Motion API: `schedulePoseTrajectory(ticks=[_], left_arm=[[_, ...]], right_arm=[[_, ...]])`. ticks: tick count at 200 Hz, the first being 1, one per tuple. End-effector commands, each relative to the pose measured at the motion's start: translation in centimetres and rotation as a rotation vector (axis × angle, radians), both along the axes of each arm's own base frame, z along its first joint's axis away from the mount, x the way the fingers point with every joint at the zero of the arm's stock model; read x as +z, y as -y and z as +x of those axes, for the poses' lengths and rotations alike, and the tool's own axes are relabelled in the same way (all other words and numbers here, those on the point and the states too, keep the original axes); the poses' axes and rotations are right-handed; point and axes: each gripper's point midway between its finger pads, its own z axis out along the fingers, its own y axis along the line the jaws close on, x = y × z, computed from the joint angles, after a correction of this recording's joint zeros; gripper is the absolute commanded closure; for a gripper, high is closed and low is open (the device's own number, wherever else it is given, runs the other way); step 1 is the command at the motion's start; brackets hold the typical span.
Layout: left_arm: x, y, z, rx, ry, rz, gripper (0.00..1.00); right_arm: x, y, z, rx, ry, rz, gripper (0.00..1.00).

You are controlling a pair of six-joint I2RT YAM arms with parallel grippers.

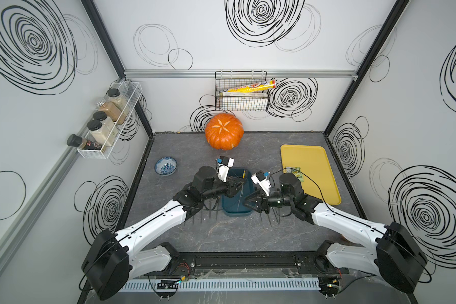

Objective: Take the file tool out of the storage box
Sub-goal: Pick up the file tool from the storage box.

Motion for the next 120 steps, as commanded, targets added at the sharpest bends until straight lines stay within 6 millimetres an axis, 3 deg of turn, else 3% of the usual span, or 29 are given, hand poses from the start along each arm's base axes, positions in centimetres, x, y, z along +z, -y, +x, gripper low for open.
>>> schedulePoseTrajectory(ticks=[1, 120], left_arm=[[2.3, 0.0, -0.3, -0.016, 0.069, -0.065, 0.97], [1.8, -0.4, -0.1, 0.011, 0.064, -0.046, 0.96]], right_arm=[[1.2, -1.0, 0.3, 0.027, 0.019, 0.026, 0.57], [1.0, -2.5, 0.3, 0.063, -0.010, 0.082, 0.84]])
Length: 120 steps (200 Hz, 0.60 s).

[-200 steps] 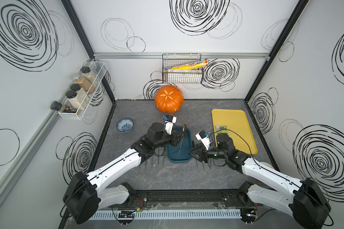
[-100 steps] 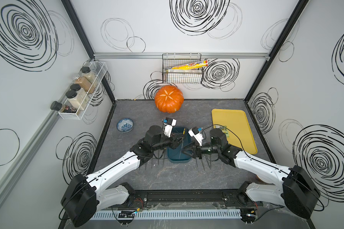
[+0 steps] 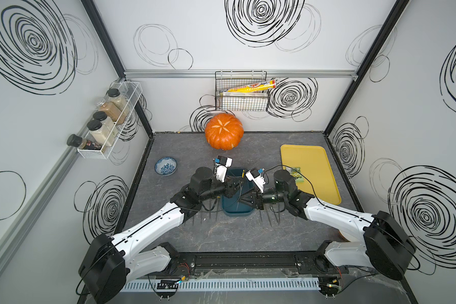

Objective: Take the file tool out of the storage box
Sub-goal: Pick up the file tool from the storage box.

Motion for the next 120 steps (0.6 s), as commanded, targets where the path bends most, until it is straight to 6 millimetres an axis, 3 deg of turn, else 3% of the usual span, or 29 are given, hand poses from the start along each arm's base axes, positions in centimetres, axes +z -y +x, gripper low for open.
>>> schedulePoseTrajectory(ticks=[1, 37, 78, 89, 98, 99, 101, 104, 107, 120], left_arm=[[1.0, -0.1, 0.3, 0.008, 0.042, -0.021, 0.96], [1.0, -0.2, 0.2, 0.011, 0.042, -0.022, 0.96], [1.0, -0.3, 0.3, 0.019, 0.047, -0.016, 0.96], [0.8, -0.3, 0.2, 0.016, 0.043, -0.013, 0.90], [1.0, -0.3, 0.2, 0.017, 0.051, -0.016, 0.74], [1.1, -0.4, 0.2, 0.017, 0.052, -0.017, 0.61], [1.0, -0.4, 0.2, 0.017, 0.052, -0.016, 0.25], [1.0, -0.4, 0.2, 0.020, 0.052, -0.016, 0.06], [1.1, -0.5, 0.2, 0.023, 0.056, -0.017, 0.02], [1.2, -1.0, 0.3, 0.055, 0.058, -0.014, 0.01]], right_arm=[[0.8, -0.5, -0.1, 0.023, 0.024, 0.040, 0.84], [0.4, -0.9, -0.2, 0.035, -0.025, 0.052, 1.00], [-0.2, -0.6, 0.1, 0.009, -0.022, 0.029, 1.00], [-0.6, -0.6, 0.2, 0.000, -0.025, 0.006, 1.00], [-1.1, -0.4, 0.3, -0.014, -0.031, -0.018, 1.00], [-1.1, -0.4, 0.4, -0.018, -0.031, -0.020, 1.00], [-1.2, -0.3, 0.5, -0.024, -0.037, -0.029, 1.00], [-1.4, -0.2, 0.6, -0.032, -0.031, -0.043, 1.00], [-1.6, -0.1, 0.7, -0.039, -0.023, -0.059, 1.00], [-2.3, 0.6, 1.4, -0.094, -0.011, -0.121, 1.00]])
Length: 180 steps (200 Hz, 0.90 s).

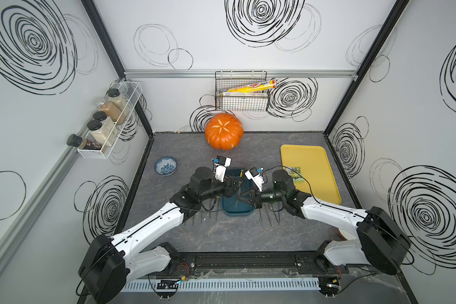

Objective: Take the file tool out of the storage box
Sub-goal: Pick up the file tool from the storage box, then place the file tool at the center of the board.

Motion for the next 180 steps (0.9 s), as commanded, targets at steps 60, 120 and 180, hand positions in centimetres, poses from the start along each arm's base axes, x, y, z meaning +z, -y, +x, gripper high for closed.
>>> schedulePoseTrajectory(ticks=[60, 120, 180], left_arm=[[2.4, -2.7, -0.3, 0.123, 0.081, -0.034, 0.01], [4.2, -3.4, -1.8, 0.104, 0.116, -0.075, 0.01], [4.2, -3.3, -2.2, 0.091, 0.111, -0.081, 0.01]], right_arm=[[-4.8, 8.3, 3.3, -0.392, -0.001, -0.557, 1.00], [-7.7, 20.7, 4.0, -0.761, -0.119, -1.077, 1.00], [-12.0, 24.3, 1.8, -0.671, -0.302, -1.337, 1.00]])
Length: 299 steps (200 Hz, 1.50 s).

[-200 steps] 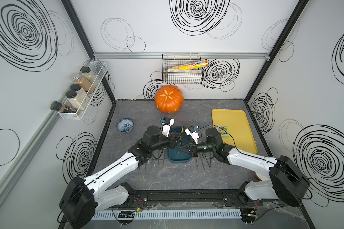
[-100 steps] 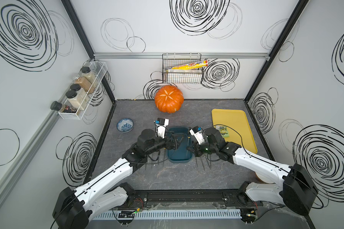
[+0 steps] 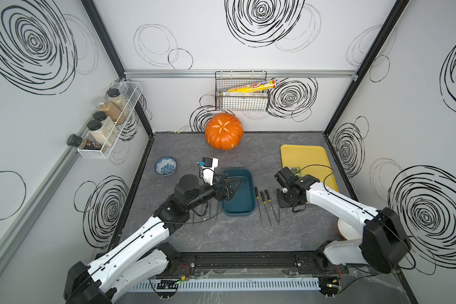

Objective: Take the file tool out of the storage box
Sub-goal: Place the file tool at the center of the board.

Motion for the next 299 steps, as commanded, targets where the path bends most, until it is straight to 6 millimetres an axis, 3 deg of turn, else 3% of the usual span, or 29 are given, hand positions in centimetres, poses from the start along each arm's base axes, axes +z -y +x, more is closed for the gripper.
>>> schedulePoseTrajectory(ticks=[1, 76, 127, 184, 299], left_arm=[[0.0, 0.2, -0.2, -0.012, 0.001, -0.012, 0.01], [-0.7, 1.1, -0.2, -0.059, -0.009, -0.012, 0.01], [-0.9, 1.3, -0.1, -0.063, -0.019, -0.009, 0.01], [-0.7, 0.8, -0.1, -0.041, -0.011, -0.015, 0.01], [-0.7, 0.9, -0.3, -0.052, -0.034, -0.004, 0.01]], right_arm=[[-0.2, 1.7, -1.6, 0.002, -0.082, -0.071, 1.00], [-3.3, 1.0, -3.1, 0.042, -0.298, -0.041, 1.00], [-4.6, 1.5, -2.7, 0.025, -0.345, -0.069, 1.00], [-4.7, 2.1, -1.8, -0.014, -0.374, -0.035, 1.00], [-6.4, 1.9, -2.7, -0.044, -0.606, -0.048, 1.00]])
